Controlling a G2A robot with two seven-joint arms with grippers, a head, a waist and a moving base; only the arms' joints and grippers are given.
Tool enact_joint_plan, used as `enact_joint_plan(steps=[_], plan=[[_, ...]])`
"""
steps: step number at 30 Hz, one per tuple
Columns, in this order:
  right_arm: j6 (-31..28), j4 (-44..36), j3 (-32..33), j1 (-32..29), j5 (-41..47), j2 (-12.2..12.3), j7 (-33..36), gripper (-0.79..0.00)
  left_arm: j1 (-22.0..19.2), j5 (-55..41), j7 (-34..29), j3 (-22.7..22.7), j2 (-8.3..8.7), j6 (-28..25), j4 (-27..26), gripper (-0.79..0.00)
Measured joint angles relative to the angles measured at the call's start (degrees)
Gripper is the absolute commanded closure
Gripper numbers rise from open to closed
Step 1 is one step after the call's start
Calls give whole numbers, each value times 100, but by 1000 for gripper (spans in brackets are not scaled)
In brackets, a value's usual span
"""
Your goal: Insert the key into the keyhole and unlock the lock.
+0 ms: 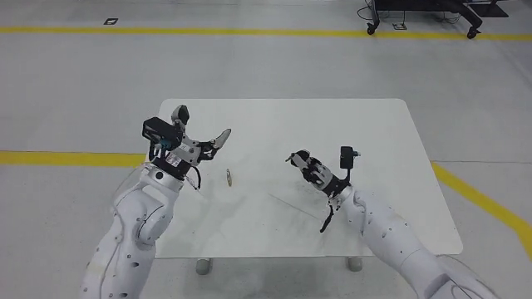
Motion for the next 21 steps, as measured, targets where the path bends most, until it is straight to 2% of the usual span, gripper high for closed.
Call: enact_joint_plan(steps=[2,5,11,14,17,21], plan=[[0,-264,-53,-28,748,126,404,0,-48,-588,-402,8,4,-288,35,-785],[0,-414,-49,-38,1574,199,693,0,-48,-694,-347,2,5,-246,30,-785],[0,-390,-47,-37,1273,192,638,0,45,-526,-274,111,0,-317,-24,-785],[1,-413,-52,-57,1312,188,657,0,86,-859,-575,301,-17,-334,61,-785],[35,-532,-102,-178,1816,153,1021,0,56,-2178,-1448,613,-63,-403,271,-785],[-2,-675,-305,-155,3252,99,2040,0,-268,-4642,-2995,753,-64,75,473,-785]])
